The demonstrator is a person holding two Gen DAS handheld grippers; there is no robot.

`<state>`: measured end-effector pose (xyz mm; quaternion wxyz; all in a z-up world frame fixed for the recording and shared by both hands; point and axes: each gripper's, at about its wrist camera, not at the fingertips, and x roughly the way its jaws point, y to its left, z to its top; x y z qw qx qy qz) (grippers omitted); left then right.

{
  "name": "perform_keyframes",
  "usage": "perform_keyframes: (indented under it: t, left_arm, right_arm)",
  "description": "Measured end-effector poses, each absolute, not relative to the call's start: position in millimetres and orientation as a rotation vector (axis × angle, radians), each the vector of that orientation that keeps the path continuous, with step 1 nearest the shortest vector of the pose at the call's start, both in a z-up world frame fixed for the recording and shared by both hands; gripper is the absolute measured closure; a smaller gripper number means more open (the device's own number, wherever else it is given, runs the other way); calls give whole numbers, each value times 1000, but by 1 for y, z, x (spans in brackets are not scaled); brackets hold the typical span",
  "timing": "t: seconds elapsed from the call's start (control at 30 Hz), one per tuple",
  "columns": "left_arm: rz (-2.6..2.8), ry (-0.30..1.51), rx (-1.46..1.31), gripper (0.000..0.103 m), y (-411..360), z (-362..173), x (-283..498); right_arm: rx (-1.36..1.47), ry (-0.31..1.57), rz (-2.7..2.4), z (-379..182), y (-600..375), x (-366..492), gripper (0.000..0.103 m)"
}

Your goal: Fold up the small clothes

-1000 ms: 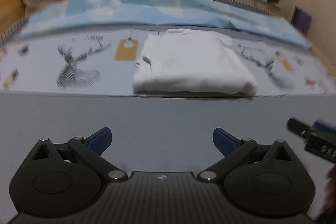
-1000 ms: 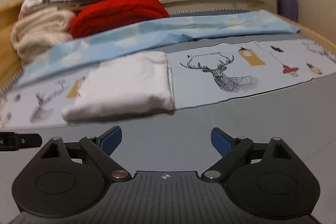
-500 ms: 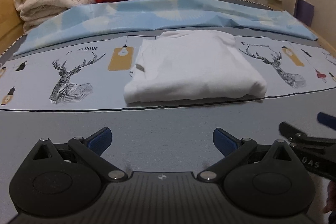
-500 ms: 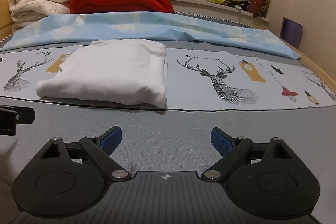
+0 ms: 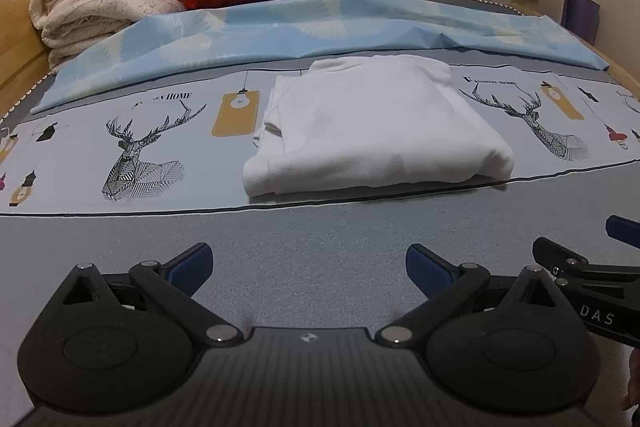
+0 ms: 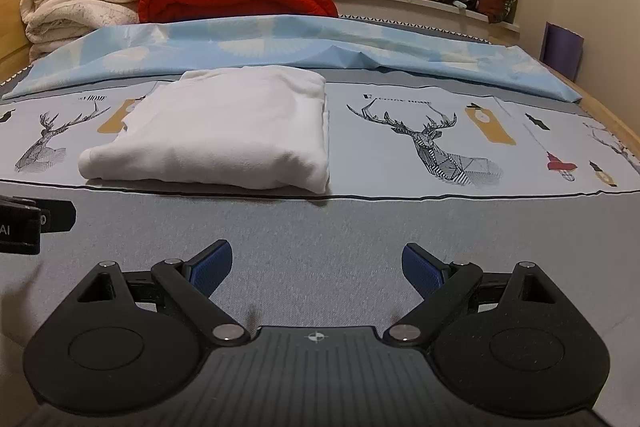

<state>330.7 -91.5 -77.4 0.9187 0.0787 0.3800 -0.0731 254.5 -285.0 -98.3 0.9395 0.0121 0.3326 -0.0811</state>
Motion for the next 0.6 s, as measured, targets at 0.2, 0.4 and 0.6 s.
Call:
perform_keyframes:
  t: [0.2,0.4,0.6]
  left_arm:
    - [-153,788,170,0,-93,-79,331]
    - [-149,788,174,0,-94,-80,330]
    - [-145,790,177,0,-93,-81,331]
  right_arm:
    - [47,691,-160,-100,-286,255,11]
    - [42,696,-153,-101,-285,255,11]
    - [66,704,-152,-101,-288,256,11]
